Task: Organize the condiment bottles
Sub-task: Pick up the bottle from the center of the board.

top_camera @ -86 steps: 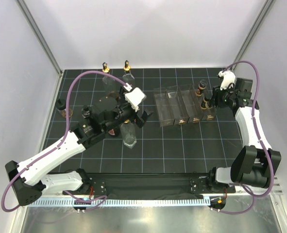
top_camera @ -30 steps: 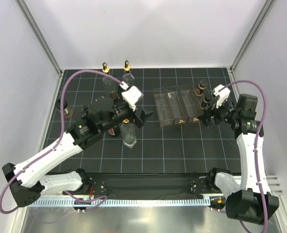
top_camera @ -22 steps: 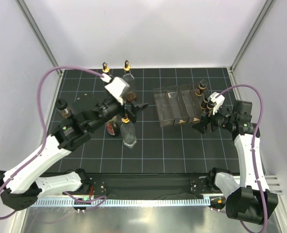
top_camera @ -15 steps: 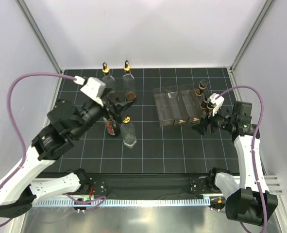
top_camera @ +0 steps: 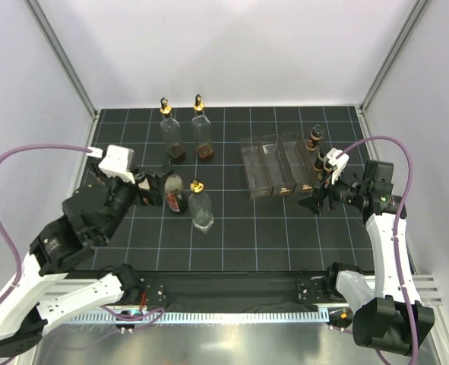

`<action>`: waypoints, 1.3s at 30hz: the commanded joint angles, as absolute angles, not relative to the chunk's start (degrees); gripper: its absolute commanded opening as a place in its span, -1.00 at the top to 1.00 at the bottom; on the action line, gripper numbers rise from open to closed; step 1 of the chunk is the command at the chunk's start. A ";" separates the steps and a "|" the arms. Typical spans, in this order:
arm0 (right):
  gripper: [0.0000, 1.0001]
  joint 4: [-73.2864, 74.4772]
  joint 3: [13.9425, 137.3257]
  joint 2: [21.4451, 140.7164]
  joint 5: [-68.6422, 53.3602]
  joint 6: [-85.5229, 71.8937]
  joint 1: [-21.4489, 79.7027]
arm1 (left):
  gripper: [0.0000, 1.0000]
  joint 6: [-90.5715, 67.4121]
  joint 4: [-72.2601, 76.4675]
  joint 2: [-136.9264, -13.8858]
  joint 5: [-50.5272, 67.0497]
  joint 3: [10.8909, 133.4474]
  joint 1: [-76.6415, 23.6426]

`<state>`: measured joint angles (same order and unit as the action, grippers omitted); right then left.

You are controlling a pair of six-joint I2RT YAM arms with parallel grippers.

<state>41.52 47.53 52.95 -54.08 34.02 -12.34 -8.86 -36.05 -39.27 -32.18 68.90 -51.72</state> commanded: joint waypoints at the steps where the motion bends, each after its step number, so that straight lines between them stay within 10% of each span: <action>1: -0.64 41.31 47.29 52.38 -56.43 35.51 -11.60 | -0.99 -10.45 -40.25 -37.97 -38.93 65.32 -51.86; 39: -0.66 40.52 46.14 53.97 -53.00 37.79 -3.52 | -0.99 -26.80 -37.36 -32.17 -28.48 47.20 -50.28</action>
